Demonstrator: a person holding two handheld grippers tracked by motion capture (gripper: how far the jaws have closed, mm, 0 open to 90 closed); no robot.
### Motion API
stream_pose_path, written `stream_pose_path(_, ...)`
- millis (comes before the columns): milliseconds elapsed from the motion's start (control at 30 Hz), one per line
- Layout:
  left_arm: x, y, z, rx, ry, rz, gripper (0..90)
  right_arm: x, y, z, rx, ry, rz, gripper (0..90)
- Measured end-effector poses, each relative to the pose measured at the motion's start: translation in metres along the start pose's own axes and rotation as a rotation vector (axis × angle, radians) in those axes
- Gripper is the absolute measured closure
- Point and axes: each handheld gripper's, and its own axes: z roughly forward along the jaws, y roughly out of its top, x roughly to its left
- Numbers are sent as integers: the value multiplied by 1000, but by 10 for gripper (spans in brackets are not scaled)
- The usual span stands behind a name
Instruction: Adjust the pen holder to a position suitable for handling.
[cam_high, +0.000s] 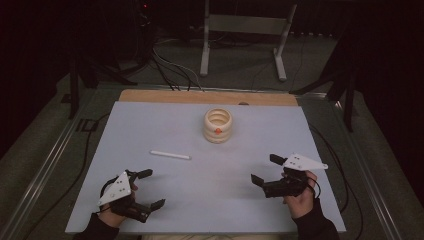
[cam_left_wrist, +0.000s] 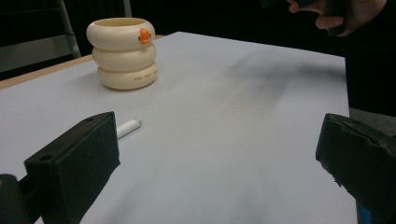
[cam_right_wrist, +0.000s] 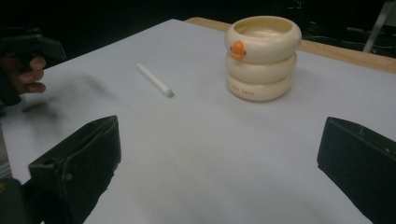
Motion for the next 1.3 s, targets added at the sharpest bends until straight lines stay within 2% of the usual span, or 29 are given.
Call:
stream_pose_path(267,0,0,0,-3,-2,-3,1,-3,19,9,-6,-4,-1,0)
stream_pose_path(567,0,0,0,-1,-5,2,1,-12,45,23,-4,-3,21,0)
stream_pose_path(700,-1,1,0,-2,-9,3,1,-15,57,33,-2,-17,28,0)
stream_pose_path(1000,-1,1,-1,-4,-10,6,1,-28,74,54,8,-22,83,0)
stream_pose_path(1167,-2,1,-1,-5,-10,8,1,-37,81,66,18,-65,110,0)
stream_pose_path(1300,-2,1,-1,-4,-10,5,1,-44,84,77,32,-79,131,0)
